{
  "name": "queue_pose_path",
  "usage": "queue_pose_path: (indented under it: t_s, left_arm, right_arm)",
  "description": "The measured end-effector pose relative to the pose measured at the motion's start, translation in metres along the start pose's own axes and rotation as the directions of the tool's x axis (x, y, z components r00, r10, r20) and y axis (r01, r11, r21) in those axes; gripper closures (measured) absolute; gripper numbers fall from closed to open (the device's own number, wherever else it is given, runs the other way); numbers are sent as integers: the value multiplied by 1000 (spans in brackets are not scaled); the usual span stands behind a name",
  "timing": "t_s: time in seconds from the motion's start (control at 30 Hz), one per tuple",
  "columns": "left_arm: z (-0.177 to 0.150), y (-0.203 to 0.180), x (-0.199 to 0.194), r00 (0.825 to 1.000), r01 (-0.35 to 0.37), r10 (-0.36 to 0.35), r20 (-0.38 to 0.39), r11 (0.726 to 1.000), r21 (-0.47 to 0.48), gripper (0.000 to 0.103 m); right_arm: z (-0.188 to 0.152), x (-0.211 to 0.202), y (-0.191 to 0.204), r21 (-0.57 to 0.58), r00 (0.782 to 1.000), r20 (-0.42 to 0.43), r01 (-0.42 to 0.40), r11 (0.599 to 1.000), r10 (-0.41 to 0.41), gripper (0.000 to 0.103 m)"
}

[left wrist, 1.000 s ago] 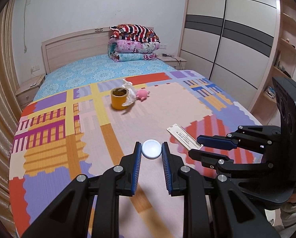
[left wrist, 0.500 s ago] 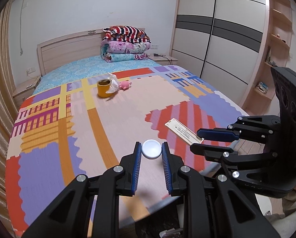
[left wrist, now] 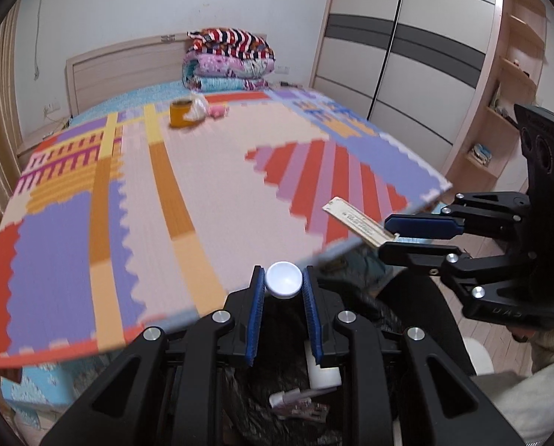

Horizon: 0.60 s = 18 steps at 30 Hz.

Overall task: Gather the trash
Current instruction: 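Carry the white cap and white card down under the board edge to the black bag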

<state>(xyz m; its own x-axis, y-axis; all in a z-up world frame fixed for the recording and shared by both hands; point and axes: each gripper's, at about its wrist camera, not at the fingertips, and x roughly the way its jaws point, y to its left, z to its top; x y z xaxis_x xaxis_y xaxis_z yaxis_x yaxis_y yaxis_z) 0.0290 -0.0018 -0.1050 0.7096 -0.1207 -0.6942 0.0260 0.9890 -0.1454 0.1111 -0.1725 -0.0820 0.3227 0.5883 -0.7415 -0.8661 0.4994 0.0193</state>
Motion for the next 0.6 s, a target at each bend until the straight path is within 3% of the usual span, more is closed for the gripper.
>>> queue_pose_path:
  t_s: [0.27, 0.6]
  left_arm:
    - [-31, -5, 19, 996, 32, -32, -84, 999, -4, 83]
    - [-67, -11, 55, 976, 68, -70, -209, 998, -18, 83]
  right_arm:
    - [-36, 6, 10, -11, 997, -70, -40, 999, 39, 79]
    - [-73, 39, 10, 29, 976, -207, -65, 997, 70, 79]
